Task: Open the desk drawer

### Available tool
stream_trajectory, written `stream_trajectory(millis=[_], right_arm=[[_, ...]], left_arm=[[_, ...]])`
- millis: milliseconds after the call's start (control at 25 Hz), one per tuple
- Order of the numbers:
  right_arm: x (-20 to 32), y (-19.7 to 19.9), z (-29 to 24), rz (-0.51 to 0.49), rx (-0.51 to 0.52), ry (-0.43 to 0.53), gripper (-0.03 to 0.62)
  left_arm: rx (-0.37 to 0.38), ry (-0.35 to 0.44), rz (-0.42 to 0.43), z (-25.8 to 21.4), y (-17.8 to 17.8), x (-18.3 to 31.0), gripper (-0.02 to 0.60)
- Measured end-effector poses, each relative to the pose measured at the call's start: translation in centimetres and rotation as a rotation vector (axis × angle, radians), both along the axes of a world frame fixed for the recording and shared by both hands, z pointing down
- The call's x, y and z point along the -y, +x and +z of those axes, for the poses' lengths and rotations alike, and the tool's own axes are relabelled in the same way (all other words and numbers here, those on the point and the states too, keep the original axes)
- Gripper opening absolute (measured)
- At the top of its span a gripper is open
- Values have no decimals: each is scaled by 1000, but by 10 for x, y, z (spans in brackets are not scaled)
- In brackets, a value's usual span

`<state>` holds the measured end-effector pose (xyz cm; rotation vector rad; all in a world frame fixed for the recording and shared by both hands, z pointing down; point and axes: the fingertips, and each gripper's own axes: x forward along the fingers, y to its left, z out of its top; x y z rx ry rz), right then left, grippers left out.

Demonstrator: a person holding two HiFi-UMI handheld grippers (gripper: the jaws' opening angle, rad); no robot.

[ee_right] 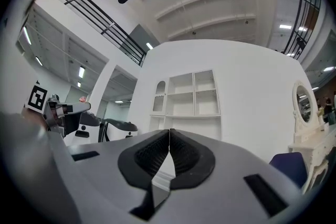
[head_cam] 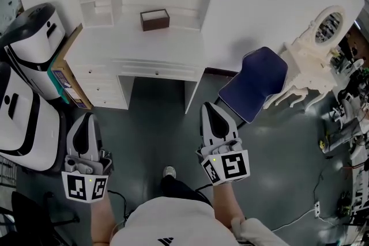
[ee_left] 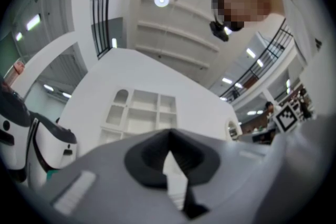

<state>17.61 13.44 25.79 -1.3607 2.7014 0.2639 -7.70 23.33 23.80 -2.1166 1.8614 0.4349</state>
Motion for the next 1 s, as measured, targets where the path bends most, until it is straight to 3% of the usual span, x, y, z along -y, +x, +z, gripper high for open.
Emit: stream_trajectory(millis=[560,1000], right_arm=[[124,23,-9,-48,32,33,-9],[178,20,4,-62,43,-8,-9]], left_arm=[[31,54,9,-18,32,124,6],[62,-10,-5,-5,35,174,6]])
